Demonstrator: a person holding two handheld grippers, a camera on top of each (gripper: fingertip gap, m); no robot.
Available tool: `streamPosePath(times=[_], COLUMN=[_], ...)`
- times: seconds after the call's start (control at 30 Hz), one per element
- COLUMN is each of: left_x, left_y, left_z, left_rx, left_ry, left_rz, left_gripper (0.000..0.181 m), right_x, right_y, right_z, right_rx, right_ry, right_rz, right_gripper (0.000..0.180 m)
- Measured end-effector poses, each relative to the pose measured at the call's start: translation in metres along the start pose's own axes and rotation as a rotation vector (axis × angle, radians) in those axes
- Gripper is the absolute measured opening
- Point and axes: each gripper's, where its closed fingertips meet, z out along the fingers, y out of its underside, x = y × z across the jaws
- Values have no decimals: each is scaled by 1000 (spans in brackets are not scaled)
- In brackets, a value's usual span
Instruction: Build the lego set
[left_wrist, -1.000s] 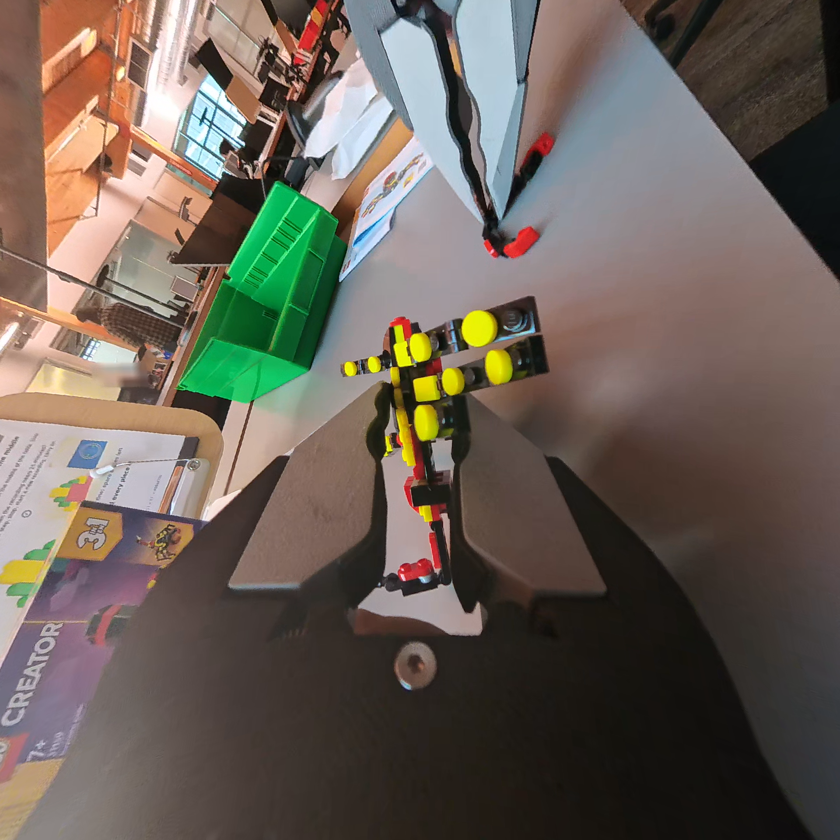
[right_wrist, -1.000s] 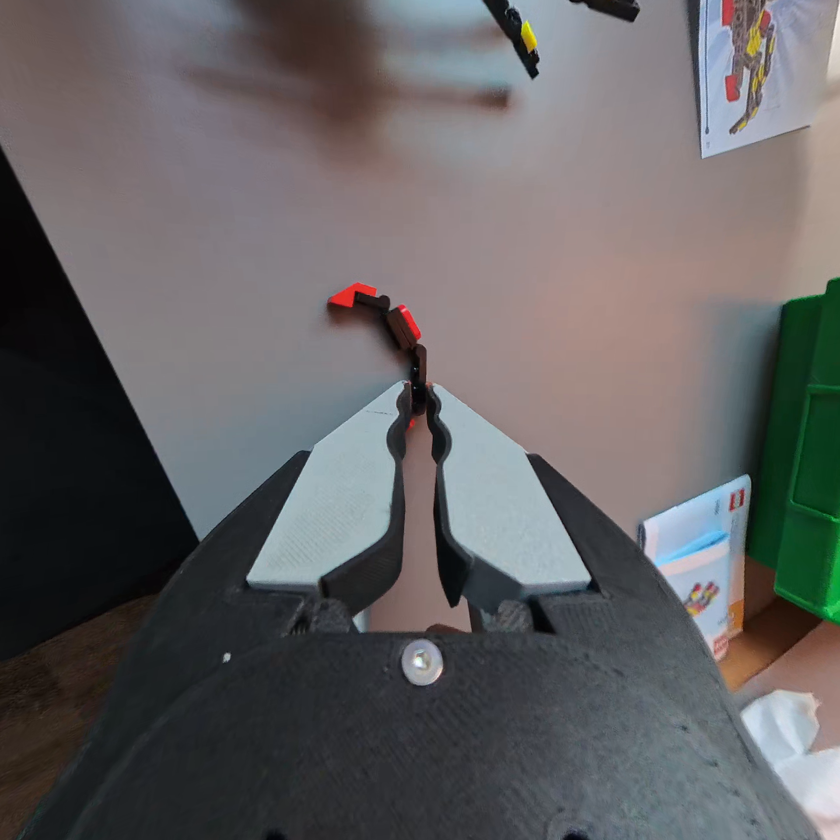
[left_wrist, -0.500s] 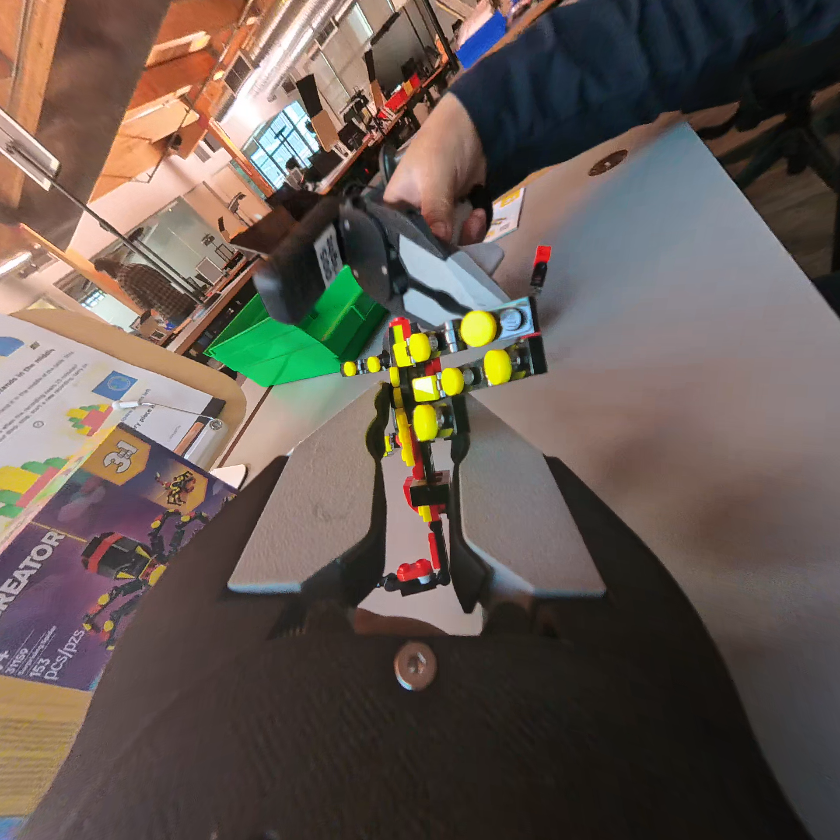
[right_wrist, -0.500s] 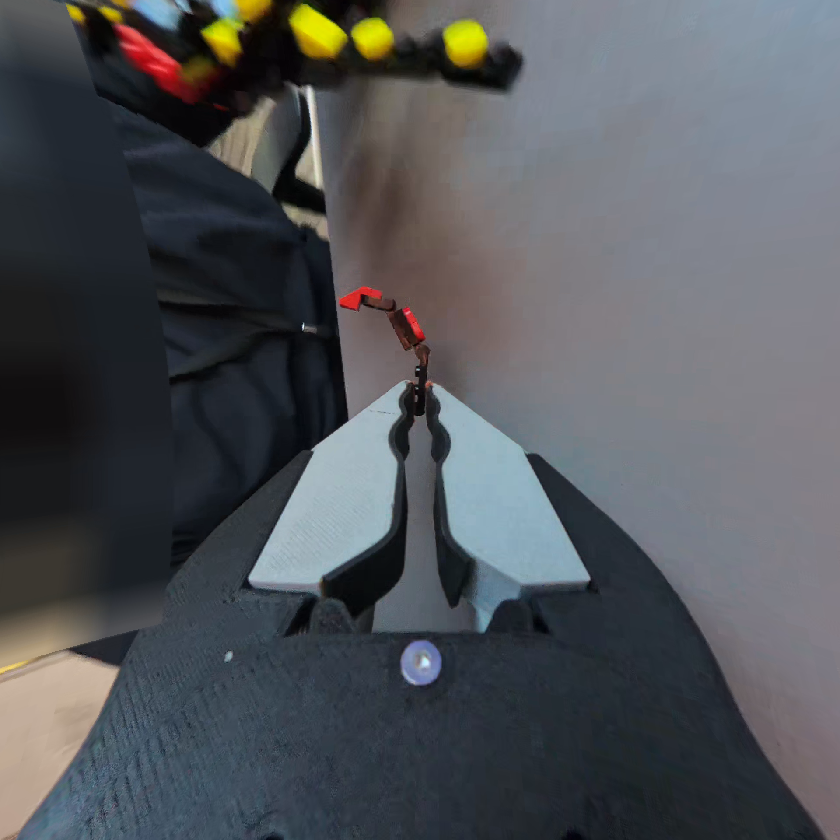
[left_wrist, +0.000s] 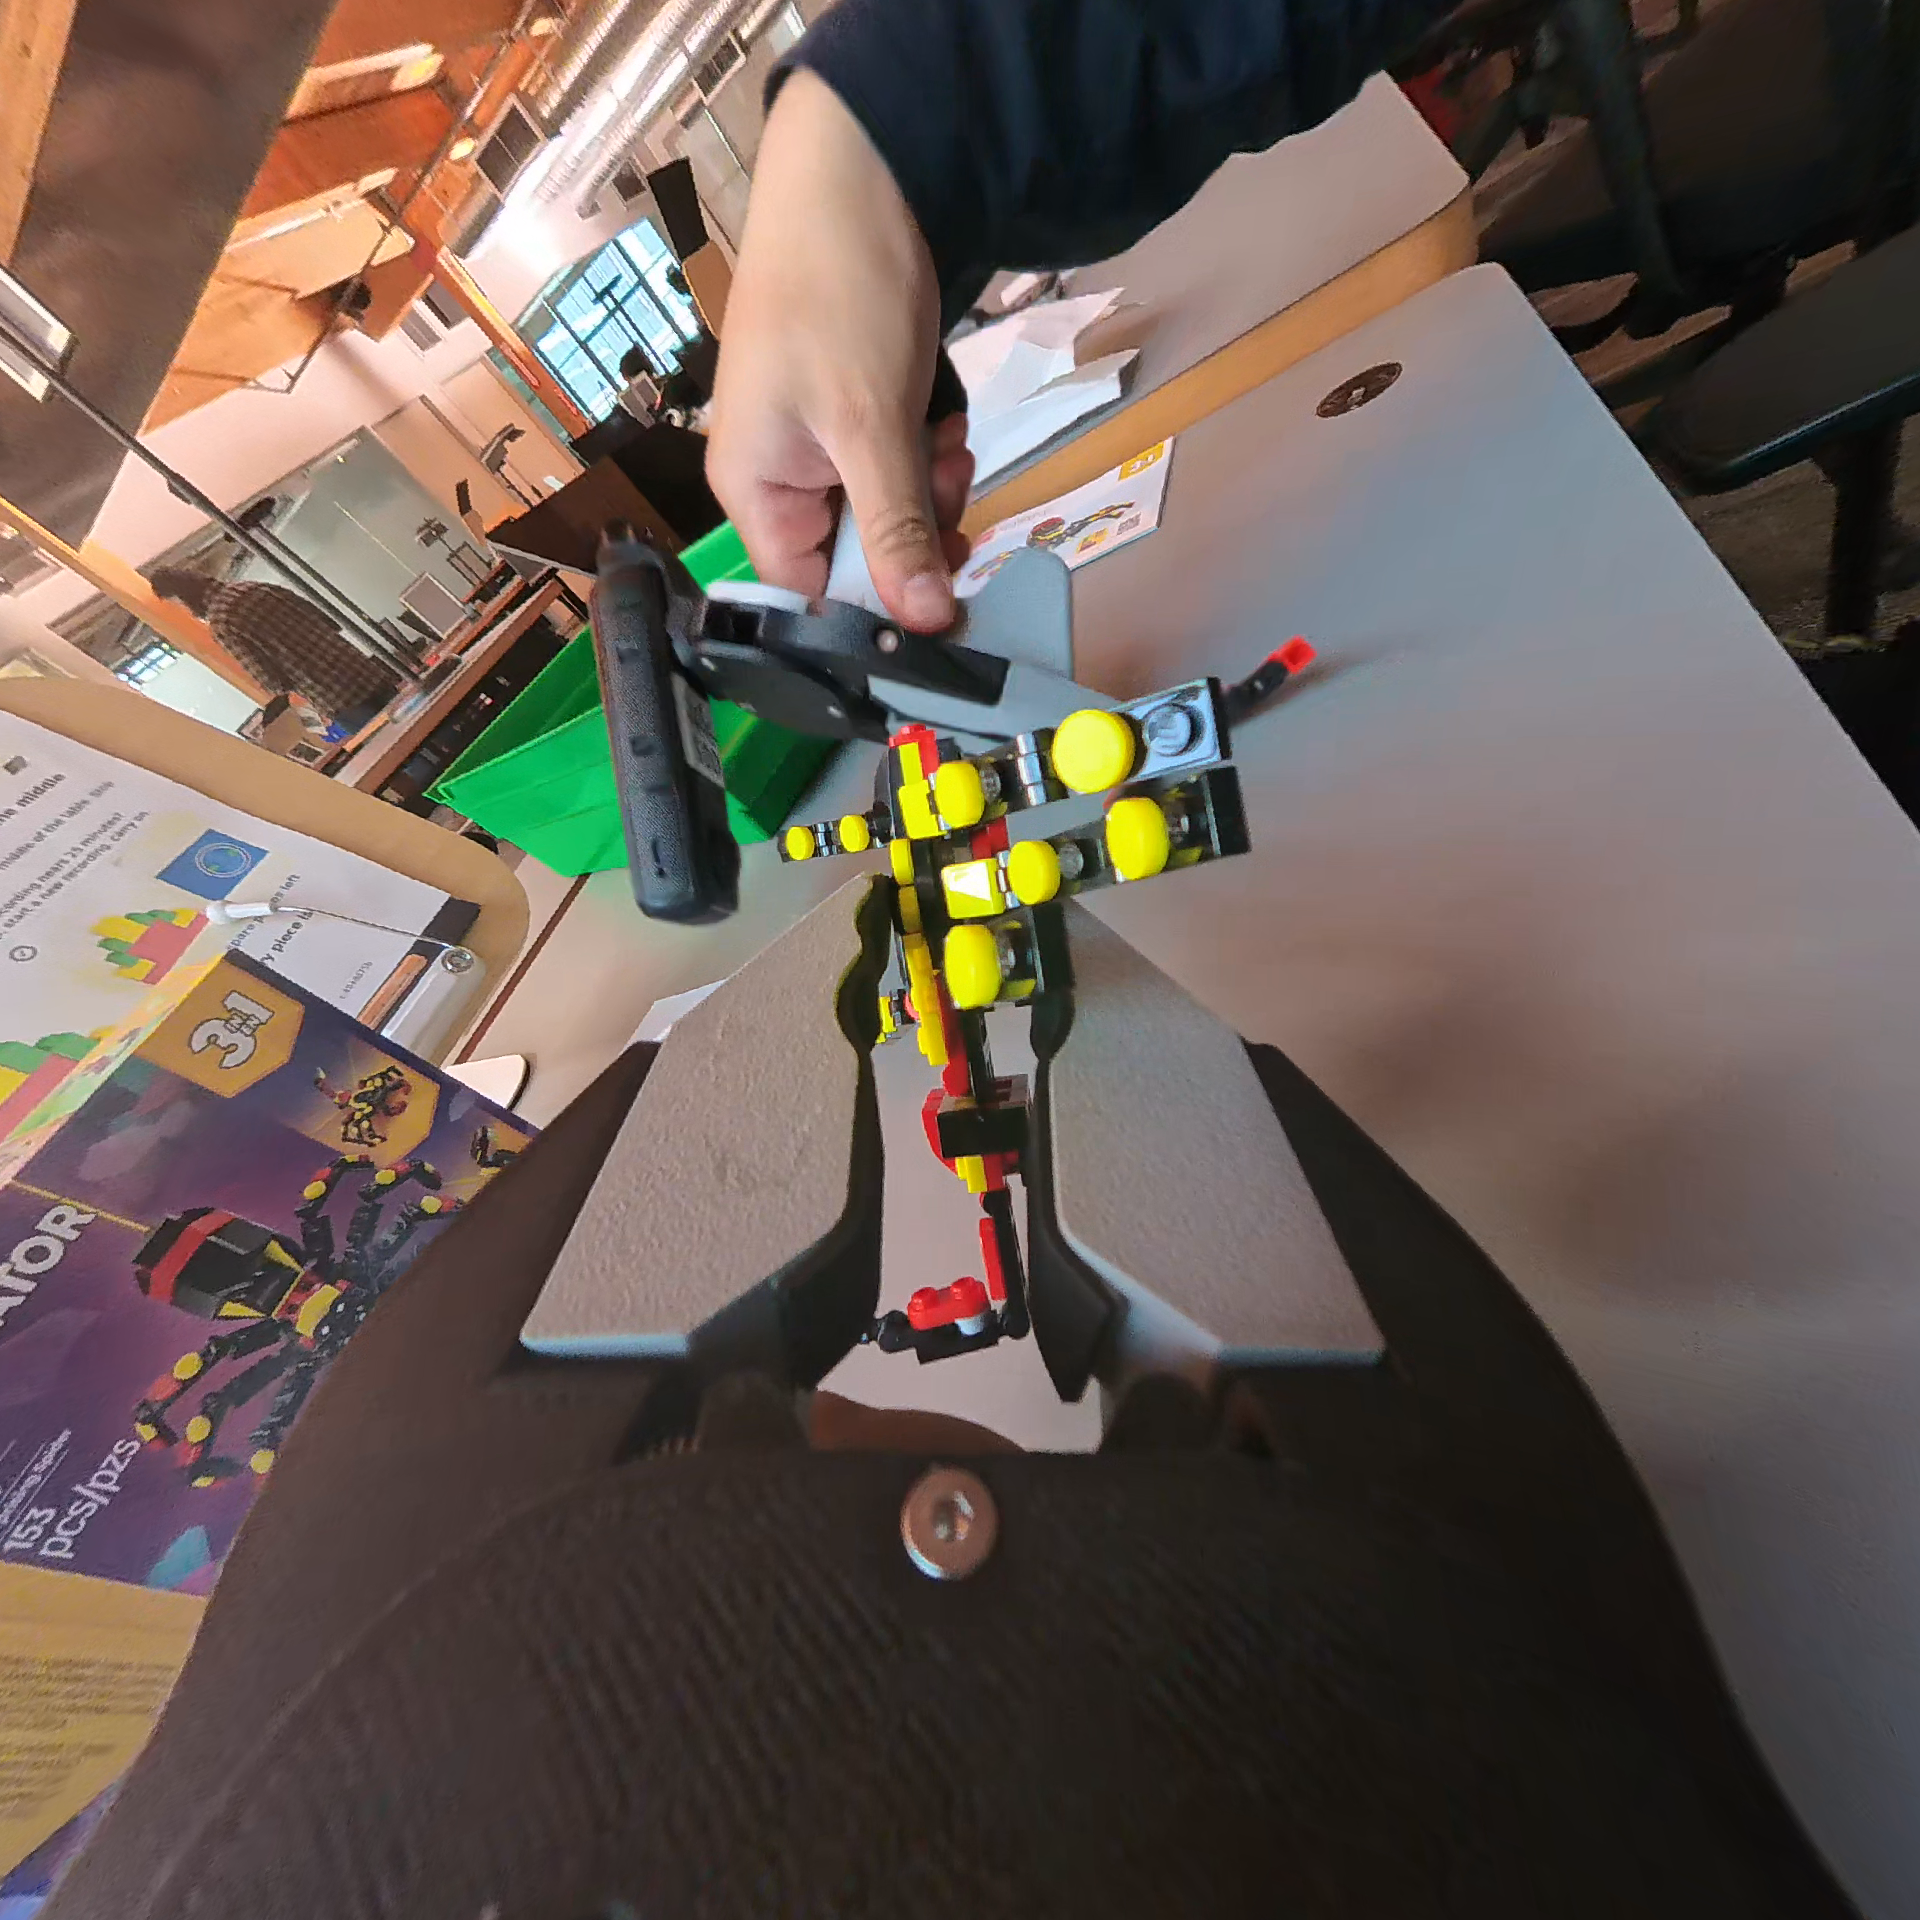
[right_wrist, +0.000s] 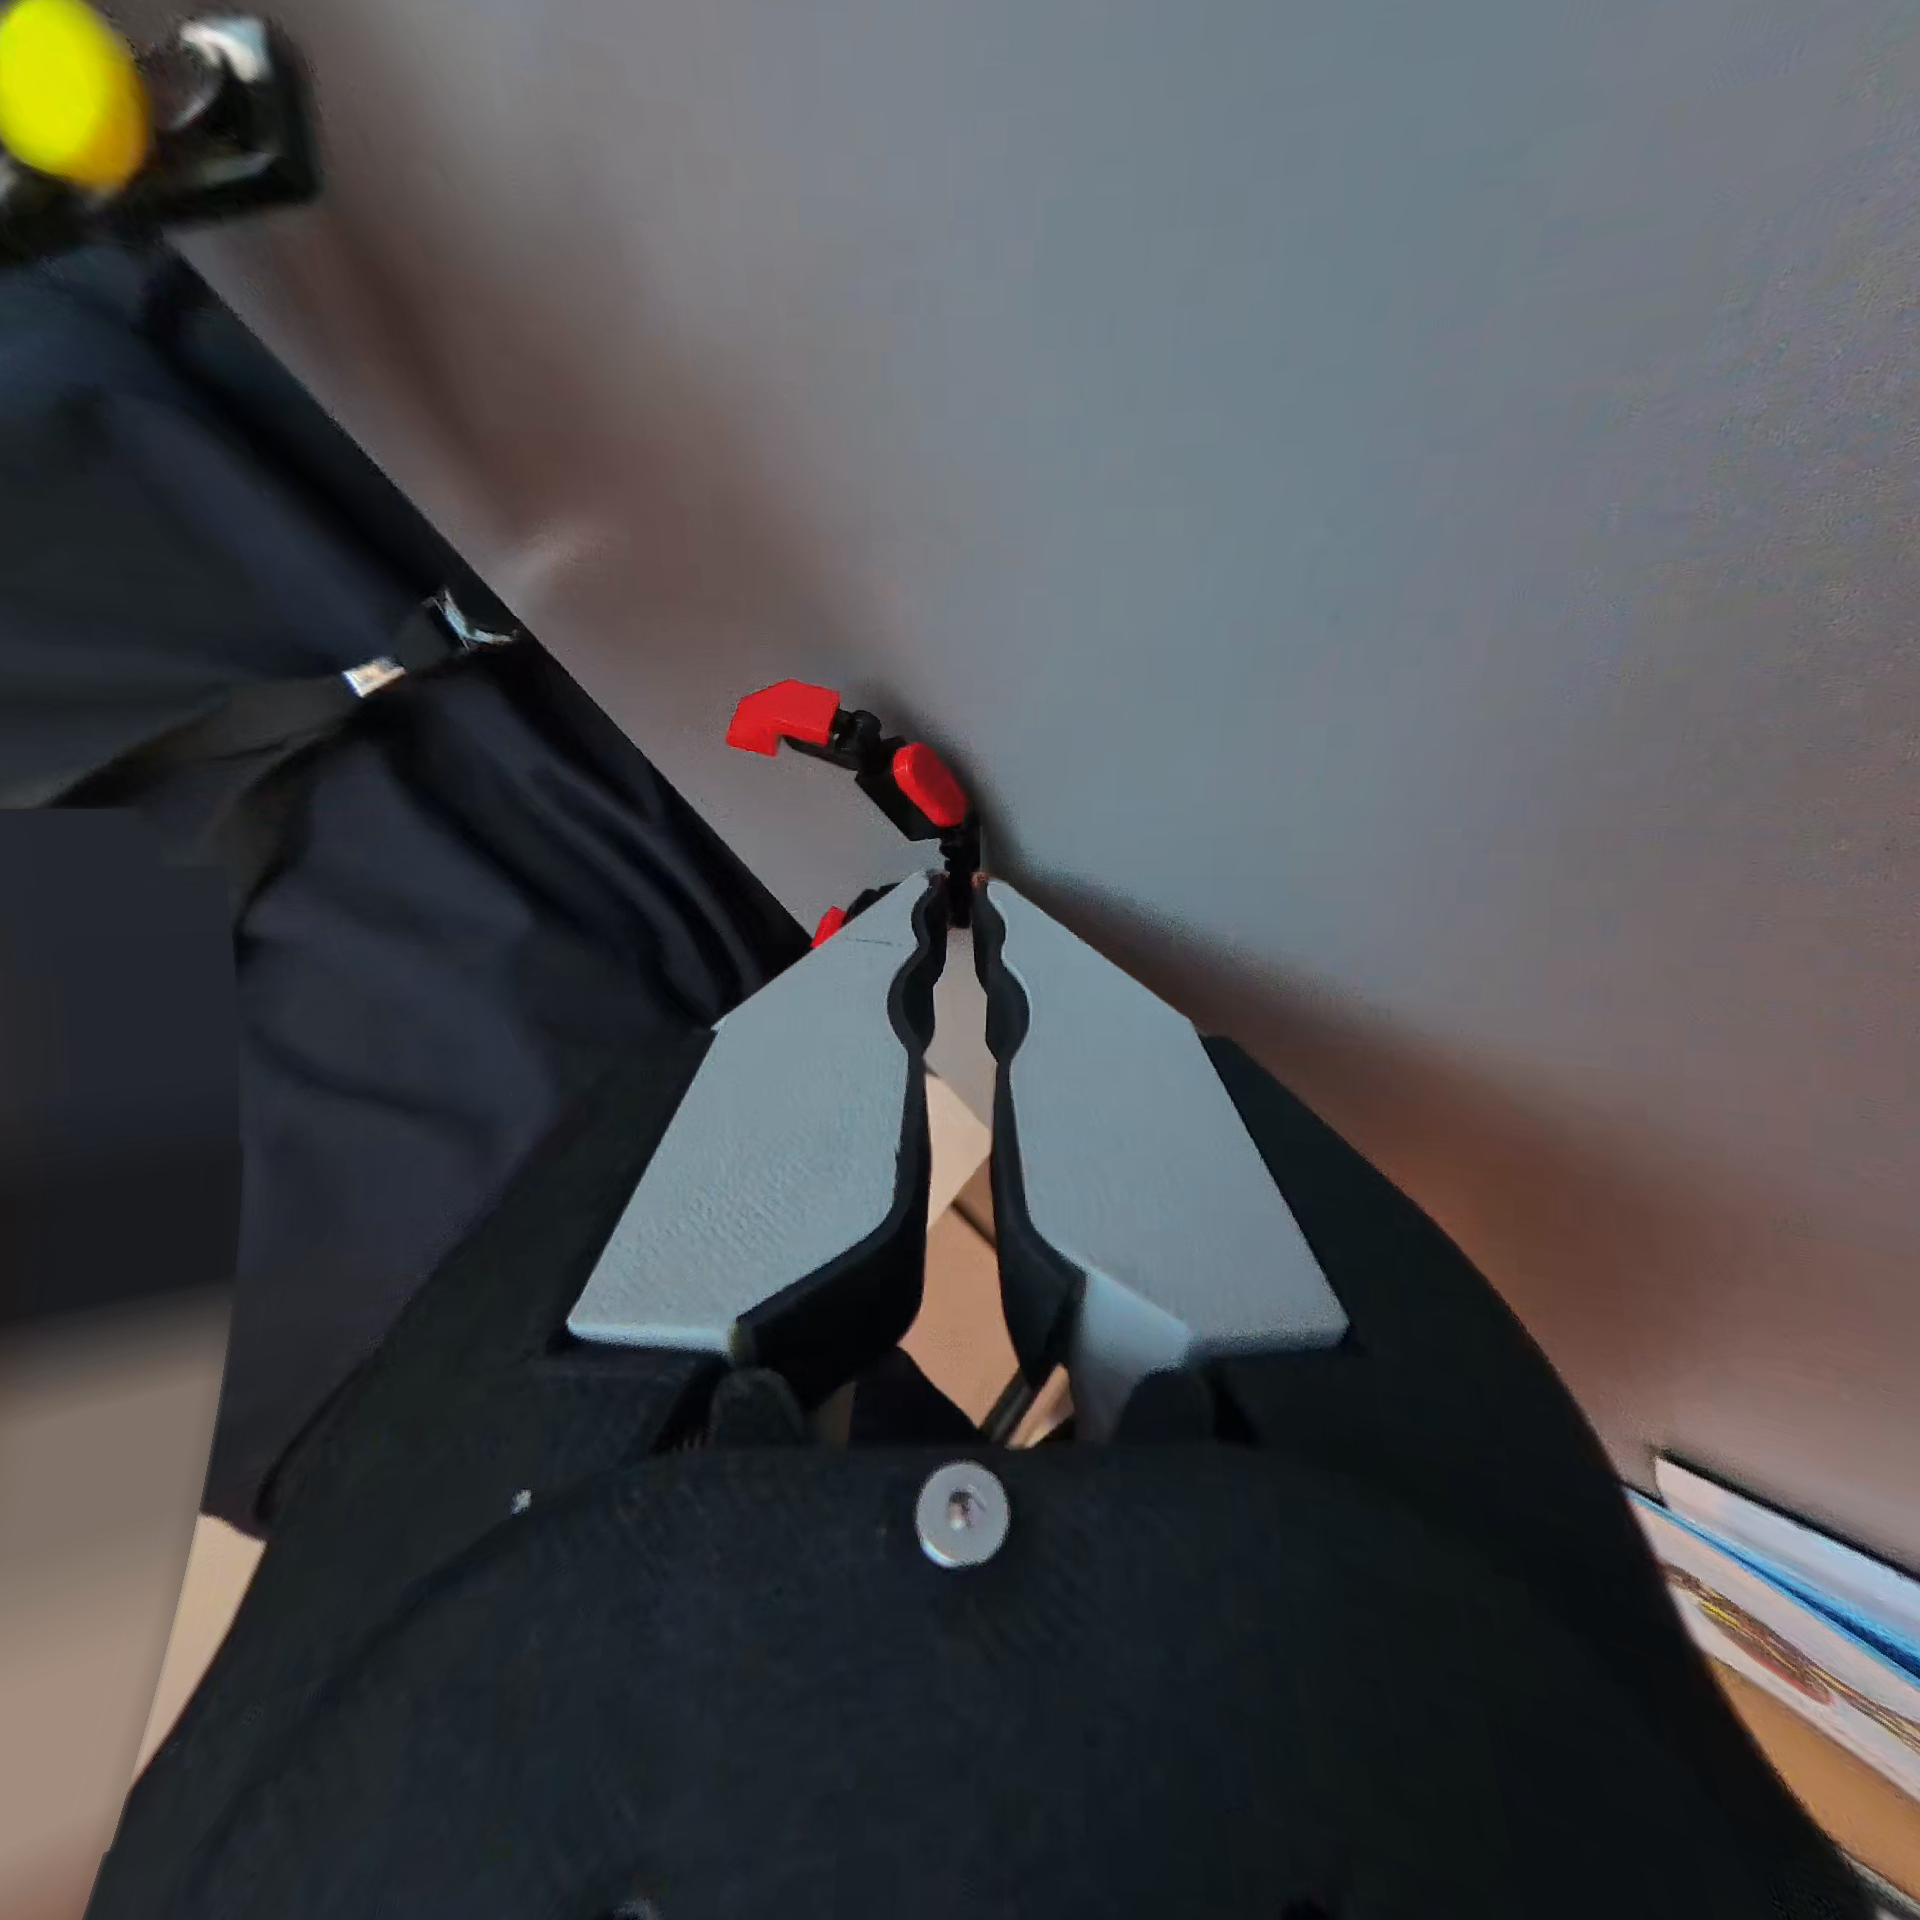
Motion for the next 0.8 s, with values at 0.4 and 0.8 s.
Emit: streamPosePath(times=[0.4,0.8], left_x=[2,3], left_y=[6,1], left_z=[1,5], left_rx=[-28,-48], left_ry=[9,-33], left_rz=[23,65], left_gripper=[22,22], right_x=[25,-2], right_y=[33,14], right_z=[-10,4], right_rx=[670,1216], right_ry=[524,551], right_rz=[-63,86], right_gripper=[24,51])
